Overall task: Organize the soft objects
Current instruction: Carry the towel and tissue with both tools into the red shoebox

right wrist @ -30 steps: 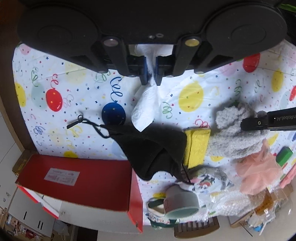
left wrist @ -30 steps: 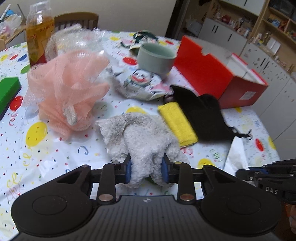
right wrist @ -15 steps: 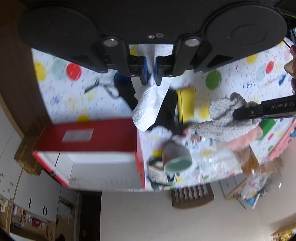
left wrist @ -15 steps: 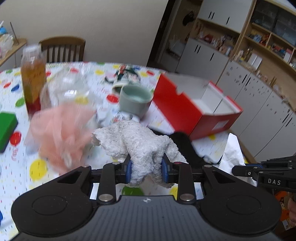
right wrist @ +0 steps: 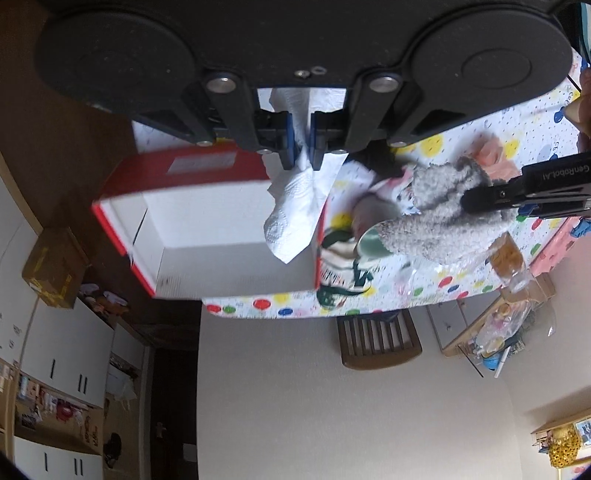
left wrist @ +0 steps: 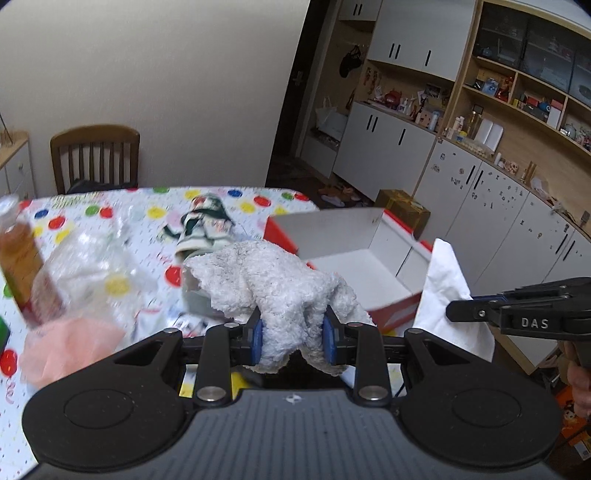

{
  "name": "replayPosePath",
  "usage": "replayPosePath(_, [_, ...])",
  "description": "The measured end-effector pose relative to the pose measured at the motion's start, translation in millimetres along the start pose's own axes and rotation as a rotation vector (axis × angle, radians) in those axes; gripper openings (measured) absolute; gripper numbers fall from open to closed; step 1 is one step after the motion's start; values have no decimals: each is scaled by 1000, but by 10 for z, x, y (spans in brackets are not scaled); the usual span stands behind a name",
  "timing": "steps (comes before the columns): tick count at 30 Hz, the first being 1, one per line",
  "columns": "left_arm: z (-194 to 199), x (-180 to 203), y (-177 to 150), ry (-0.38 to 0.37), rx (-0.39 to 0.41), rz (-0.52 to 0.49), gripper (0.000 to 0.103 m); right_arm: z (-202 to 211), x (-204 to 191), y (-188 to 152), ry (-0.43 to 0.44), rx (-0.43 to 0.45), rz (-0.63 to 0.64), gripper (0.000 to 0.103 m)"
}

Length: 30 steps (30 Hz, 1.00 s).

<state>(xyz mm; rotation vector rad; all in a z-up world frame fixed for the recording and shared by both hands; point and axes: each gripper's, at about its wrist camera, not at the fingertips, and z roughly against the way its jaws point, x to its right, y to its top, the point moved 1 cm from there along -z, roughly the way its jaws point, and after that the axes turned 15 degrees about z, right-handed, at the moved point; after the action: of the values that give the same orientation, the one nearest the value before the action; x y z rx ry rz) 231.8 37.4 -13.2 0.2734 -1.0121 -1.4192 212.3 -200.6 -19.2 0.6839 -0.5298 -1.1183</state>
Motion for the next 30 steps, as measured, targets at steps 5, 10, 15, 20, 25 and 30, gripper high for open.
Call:
replayPosePath(5, [-243,361,158,20,20,-5,30,-81,362,138,22,21,43,7])
replayPosePath(10, [-530,660,248,47,32,-16,30,-227,733,246,36,29,62,7])
replayPosePath(15, [-844,903,302,51,14,-22,30,-402,1089,304,30,23,68,7])
replayPosePath(20, [-1179,1101,320,58,-17,-39,30,-566,1353,310,30,6,67,7])
replayPosePath(25, [-1524,1235,263,79,-68,-73,30,-752,1521,294,35,-19,82,7])
replayPosePath(30, [-1859,1288,168,91,-125,-104,30,-975,1632,264,36,-63,97,7])
